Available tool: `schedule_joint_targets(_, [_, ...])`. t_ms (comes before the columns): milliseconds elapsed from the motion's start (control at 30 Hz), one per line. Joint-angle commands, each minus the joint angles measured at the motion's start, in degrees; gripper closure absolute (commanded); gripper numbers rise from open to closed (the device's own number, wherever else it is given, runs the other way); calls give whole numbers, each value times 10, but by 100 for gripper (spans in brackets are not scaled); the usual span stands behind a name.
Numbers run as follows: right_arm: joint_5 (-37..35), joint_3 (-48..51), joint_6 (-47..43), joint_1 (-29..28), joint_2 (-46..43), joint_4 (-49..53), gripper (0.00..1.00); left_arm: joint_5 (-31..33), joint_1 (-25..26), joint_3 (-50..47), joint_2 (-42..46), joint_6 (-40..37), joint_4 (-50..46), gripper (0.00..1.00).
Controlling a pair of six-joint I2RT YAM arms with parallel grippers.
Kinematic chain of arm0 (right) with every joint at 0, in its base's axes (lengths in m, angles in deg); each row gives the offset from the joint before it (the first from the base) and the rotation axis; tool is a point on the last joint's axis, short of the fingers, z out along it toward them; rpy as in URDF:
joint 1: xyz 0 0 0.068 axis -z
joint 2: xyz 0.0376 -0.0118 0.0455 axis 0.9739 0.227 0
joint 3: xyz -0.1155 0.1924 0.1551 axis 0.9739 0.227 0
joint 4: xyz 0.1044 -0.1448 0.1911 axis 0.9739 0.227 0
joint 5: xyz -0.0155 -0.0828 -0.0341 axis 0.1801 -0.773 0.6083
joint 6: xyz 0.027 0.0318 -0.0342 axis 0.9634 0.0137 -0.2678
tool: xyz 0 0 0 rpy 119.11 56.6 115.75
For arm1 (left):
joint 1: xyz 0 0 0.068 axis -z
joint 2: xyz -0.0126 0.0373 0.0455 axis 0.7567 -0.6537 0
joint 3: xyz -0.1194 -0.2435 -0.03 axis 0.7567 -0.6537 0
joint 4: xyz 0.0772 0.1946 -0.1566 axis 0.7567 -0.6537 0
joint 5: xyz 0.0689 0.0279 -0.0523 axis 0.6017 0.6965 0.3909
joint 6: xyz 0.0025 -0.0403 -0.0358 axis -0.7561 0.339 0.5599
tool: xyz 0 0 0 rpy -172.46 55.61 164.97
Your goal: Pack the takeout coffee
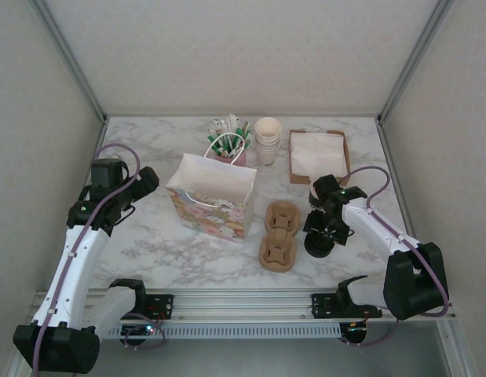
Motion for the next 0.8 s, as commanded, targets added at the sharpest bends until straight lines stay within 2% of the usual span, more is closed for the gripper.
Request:
schedule_joint_targets(0, [-3, 11, 8, -4, 7, -1, 21, 9, 3, -9, 7, -2, -10, 5])
schedule_joint_targets(100, [-2, 12, 9, -4, 8, -3, 21, 10, 2, -9, 7, -2, -9, 5])
schedule_joint_targets(467, [-8, -12, 7, -4, -35, 24, 36, 11, 2, -9, 7, -2, -10, 5])
schedule_joint_targets(767, [-2, -60, -9, -4, -66, 59, 37, 10, 2, -9, 7, -1, -10, 5])
